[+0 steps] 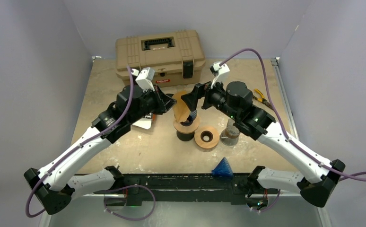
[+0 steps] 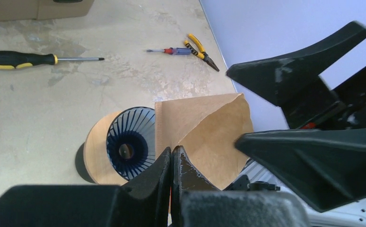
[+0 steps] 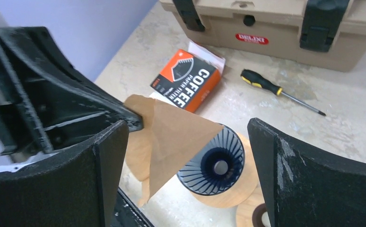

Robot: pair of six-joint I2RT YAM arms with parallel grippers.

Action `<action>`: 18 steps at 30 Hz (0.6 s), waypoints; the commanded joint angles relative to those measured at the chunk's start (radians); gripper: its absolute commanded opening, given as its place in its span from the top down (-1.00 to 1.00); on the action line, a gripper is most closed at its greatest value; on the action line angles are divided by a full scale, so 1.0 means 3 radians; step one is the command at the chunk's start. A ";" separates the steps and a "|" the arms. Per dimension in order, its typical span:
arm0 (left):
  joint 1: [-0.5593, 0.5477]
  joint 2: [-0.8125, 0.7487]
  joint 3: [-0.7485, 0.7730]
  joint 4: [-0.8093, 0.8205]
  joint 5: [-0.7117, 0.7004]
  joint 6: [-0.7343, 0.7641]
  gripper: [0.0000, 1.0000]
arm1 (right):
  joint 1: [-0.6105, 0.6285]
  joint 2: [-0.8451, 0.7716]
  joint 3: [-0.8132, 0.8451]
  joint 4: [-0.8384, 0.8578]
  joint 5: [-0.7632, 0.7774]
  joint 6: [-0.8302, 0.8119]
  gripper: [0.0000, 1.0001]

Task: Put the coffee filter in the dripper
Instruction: Place the coffee filter in the coffee dripper.

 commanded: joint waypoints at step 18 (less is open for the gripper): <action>-0.0010 0.0126 0.0277 -0.0082 0.0075 -0.0652 1.00 | -0.0008 0.0510 0.0254 -0.0696 0.1130 -0.0377 -0.96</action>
